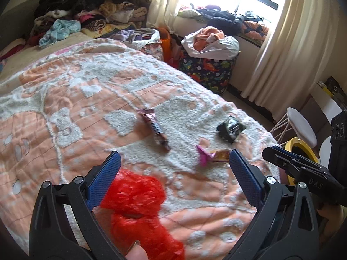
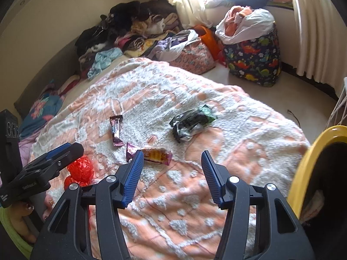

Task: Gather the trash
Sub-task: 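Move both grippers back to the bed toward the remaining wrappers, then grasp the red plastic bag with the left gripper while the right grasps the pink wrapper, then carry the red bag and pink wrapper over the yellow bin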

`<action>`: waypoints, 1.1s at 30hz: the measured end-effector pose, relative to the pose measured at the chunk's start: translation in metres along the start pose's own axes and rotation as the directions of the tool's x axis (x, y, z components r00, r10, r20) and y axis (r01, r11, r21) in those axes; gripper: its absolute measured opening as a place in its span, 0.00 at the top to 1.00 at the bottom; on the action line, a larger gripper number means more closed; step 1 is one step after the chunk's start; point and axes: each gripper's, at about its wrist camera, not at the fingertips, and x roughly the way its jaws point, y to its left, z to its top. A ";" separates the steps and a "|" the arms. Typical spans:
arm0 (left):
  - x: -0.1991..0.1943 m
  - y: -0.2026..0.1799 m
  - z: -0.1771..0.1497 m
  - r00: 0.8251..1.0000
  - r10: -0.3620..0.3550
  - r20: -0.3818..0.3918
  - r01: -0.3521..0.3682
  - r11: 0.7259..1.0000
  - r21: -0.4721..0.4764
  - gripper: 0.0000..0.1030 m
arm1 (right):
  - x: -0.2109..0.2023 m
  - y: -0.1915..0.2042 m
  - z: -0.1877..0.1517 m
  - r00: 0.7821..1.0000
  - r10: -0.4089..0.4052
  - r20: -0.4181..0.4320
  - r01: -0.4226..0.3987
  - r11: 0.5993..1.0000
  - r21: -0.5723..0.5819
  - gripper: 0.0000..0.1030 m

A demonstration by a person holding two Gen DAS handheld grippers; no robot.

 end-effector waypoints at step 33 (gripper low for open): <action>0.013 0.005 -0.035 0.991 -0.057 -0.122 0.054 0.998 -0.026 0.69 | 0.022 0.006 -0.014 0.996 0.060 -0.063 -0.060 0.998 -0.002 0.90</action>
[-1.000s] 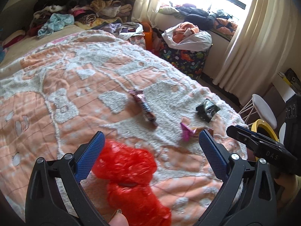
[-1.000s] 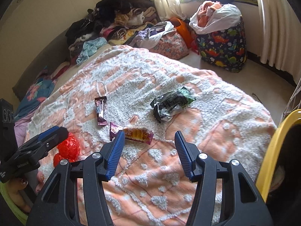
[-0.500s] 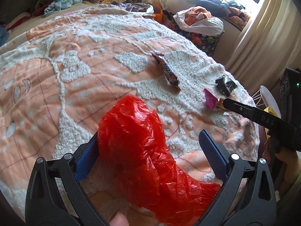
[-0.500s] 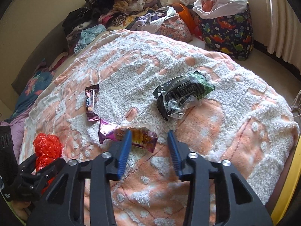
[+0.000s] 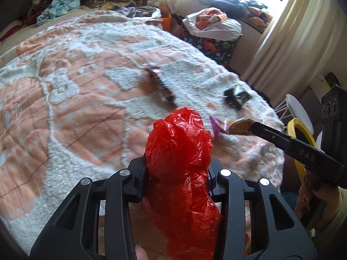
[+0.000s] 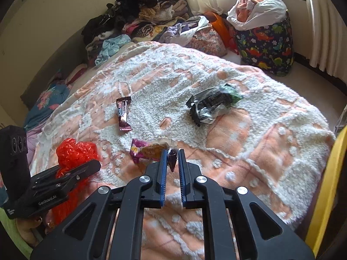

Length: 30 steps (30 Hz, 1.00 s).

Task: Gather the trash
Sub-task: 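Carry the red bag and pink wrapper over the yellow bin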

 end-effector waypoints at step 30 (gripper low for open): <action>0.002 -0.189 0.036 0.967 -0.248 0.053 0.225 0.934 0.277 0.69 | -0.156 -0.113 -0.036 0.941 -0.207 0.266 0.131 0.952 0.278 0.90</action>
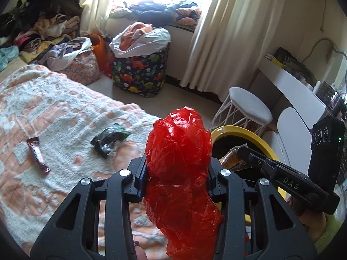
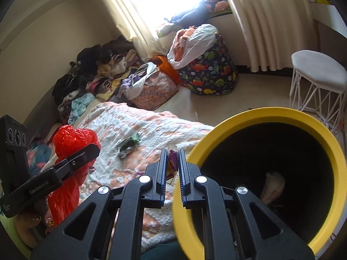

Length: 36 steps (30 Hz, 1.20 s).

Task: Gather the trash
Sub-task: 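Carry the red bag and pink wrapper over the yellow bin, then open both grippers to drop the red bag and pink wrapper into the bin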

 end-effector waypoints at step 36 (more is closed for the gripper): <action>0.076 -0.130 -0.012 0.985 -0.138 -0.108 0.159 0.961 0.225 0.68 | -0.081 -0.118 -0.015 0.954 -0.280 0.111 0.257 0.949 0.181 0.90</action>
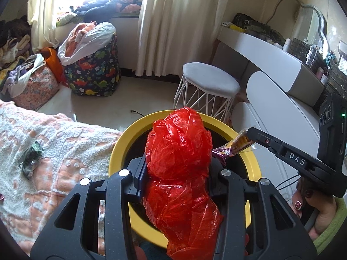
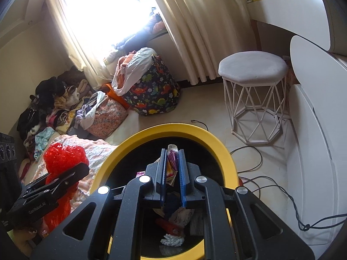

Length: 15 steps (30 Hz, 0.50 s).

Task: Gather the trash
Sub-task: 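Open both grippers to drop the red bag and pink wrapper into the bin, then move both grippers back to the bed toward the chocolate bar and green wrapper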

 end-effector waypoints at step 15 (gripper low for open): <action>0.001 0.002 0.015 0.999 0.012 0.050 -0.012 1.000 -0.003 0.11 | -0.001 0.004 -0.001 1.000 0.015 -0.016 -0.015 1.000 0.028 0.52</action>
